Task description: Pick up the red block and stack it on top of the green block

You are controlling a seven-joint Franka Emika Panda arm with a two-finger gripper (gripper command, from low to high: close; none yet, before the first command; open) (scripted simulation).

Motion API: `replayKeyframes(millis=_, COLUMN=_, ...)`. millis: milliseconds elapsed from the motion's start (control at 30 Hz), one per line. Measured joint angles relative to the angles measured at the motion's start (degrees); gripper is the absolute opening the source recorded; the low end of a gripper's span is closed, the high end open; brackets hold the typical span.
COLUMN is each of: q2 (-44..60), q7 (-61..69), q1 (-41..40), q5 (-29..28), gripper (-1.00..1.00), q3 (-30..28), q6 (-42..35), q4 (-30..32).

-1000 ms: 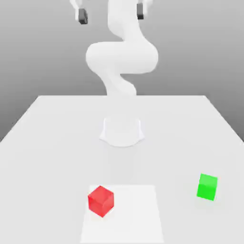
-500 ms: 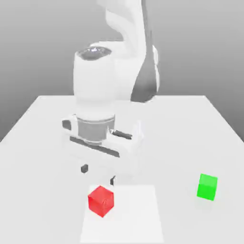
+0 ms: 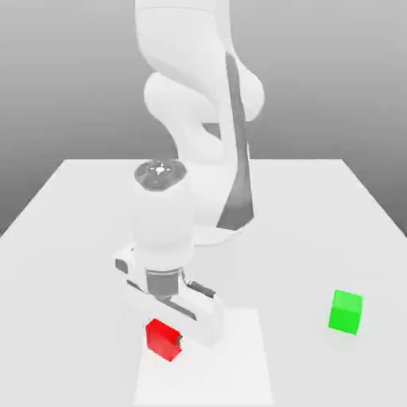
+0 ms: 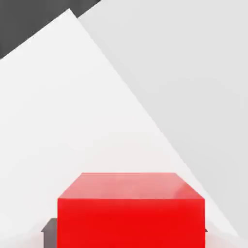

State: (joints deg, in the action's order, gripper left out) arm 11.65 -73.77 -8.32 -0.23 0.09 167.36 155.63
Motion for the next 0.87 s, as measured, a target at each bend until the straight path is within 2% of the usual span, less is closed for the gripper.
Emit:
replayKeyframes(millis=133, q2=-7.91, q7=0.06, q1=-0.01, q5=0.13, gripper=-1.0, q3=0.24, q6=-6.79, q4=1.14)
replayKeyframes(millis=533, q2=-14.02, q7=-6.85, q1=29.98, q5=1.93, gripper=-1.0, q3=14.94, q6=-14.91, q4=-0.96)
replayKeyframes(millis=733, q2=-4.71, q7=-12.56, q1=33.21, q5=-4.67, gripper=-1.0, q3=12.77, q6=-6.64, q4=-1.7)
replayKeyframes(millis=767, q2=-3.06, q7=-13.42, q1=33.61, q5=-5.85, gripper=1.0, q3=12.08, q6=-5.12, q4=-1.79)
replayKeyframes(millis=867, q2=-3.06, q7=-13.42, q1=33.61, q5=-5.85, gripper=1.0, q3=12.08, q6=-5.12, q4=-1.79)
